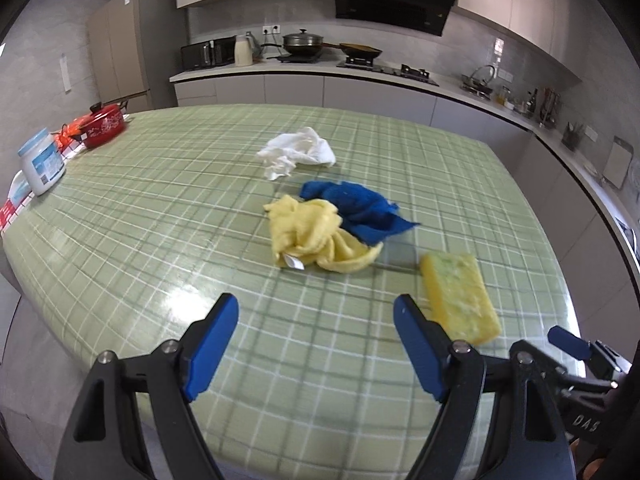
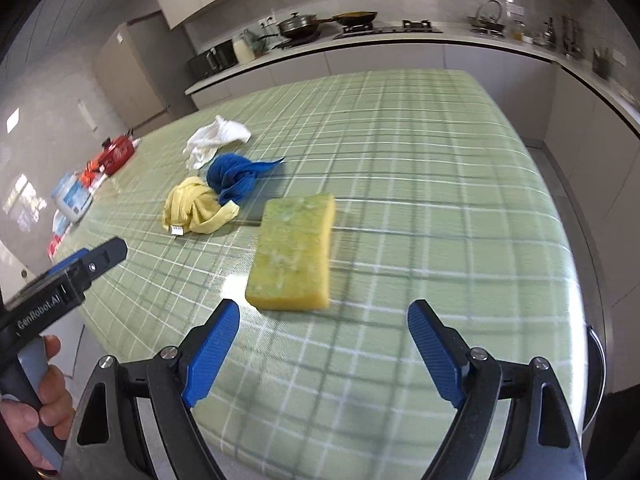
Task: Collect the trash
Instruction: 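Move both grippers back to the table toward the yellow cloth and sponge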
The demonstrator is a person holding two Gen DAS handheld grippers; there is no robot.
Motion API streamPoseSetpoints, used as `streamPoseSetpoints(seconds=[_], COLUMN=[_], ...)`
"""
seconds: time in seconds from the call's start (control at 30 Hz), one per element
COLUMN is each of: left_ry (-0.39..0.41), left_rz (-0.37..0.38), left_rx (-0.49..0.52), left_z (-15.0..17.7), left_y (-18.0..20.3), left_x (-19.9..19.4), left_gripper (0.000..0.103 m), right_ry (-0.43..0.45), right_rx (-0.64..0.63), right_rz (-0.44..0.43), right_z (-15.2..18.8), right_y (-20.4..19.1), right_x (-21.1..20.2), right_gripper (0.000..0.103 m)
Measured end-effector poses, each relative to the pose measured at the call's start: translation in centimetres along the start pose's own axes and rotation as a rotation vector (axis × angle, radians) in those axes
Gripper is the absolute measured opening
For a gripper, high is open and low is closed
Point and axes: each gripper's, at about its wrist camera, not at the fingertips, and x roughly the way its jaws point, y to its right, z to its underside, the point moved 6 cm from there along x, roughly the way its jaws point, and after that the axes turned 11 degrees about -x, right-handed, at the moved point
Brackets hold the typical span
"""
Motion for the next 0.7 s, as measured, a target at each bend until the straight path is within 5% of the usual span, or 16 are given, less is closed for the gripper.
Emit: streamPoseSetpoints(seconds=[0.23,0.5,0.7], left_ry=[-0.001,-0.015,-0.07], left_rz=[-0.04,0.001,0.069], left_rx=[0.023,0.069,0.126], left_z=[-1.4,-3.2,-4.4], left_y=[-0.8,-1.1,-1.3], left_x=[1.7,4.7,7.4], left_gripper=[0.081,0.081,0.081], right_ry=[-0.022,-0.048,-0.041], right_rx=[-0.012,0.001,0.051], right_rz=[-0.008,0.06,0.156], right_z=[-1.1,-1.9,-2.7], right_y=[-0.4,-1.1,-1.6], right_x=[3.1,5.7,7.5], right_gripper=[0.088,0.087,0.065])
